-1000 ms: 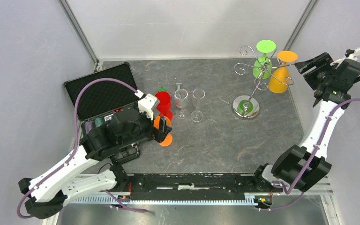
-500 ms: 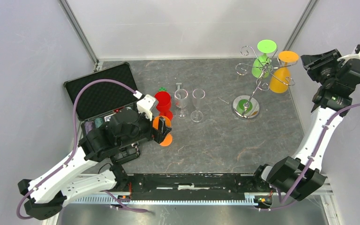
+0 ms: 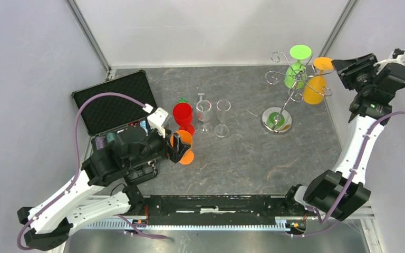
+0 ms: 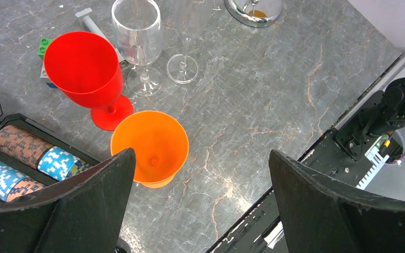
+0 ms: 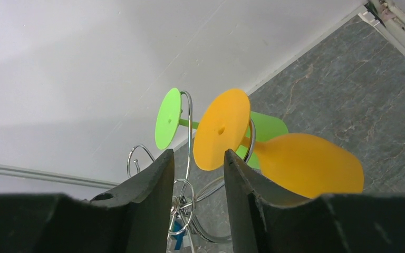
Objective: Take the wine glass off the wine glass rack
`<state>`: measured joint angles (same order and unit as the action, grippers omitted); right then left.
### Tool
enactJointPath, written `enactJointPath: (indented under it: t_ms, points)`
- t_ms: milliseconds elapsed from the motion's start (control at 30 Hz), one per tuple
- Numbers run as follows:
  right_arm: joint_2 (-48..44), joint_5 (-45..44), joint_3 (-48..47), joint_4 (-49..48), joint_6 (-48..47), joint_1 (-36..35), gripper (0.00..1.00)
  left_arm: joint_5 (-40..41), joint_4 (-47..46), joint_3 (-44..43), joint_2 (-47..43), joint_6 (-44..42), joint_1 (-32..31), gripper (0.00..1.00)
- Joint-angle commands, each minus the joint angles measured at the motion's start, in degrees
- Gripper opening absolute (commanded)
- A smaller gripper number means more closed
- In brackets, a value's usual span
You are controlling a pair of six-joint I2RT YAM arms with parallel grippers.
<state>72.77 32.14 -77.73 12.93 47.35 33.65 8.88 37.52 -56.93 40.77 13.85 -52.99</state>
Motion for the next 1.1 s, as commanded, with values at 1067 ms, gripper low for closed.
enactJointPath:
  t_ms: [1067]
  points:
    - [4.7,-10.7,-0.5,-3.4,8.3,-7.0,0.38,2.3,-2.6,1.0,-0.2,0.3,-0.1,1.0]
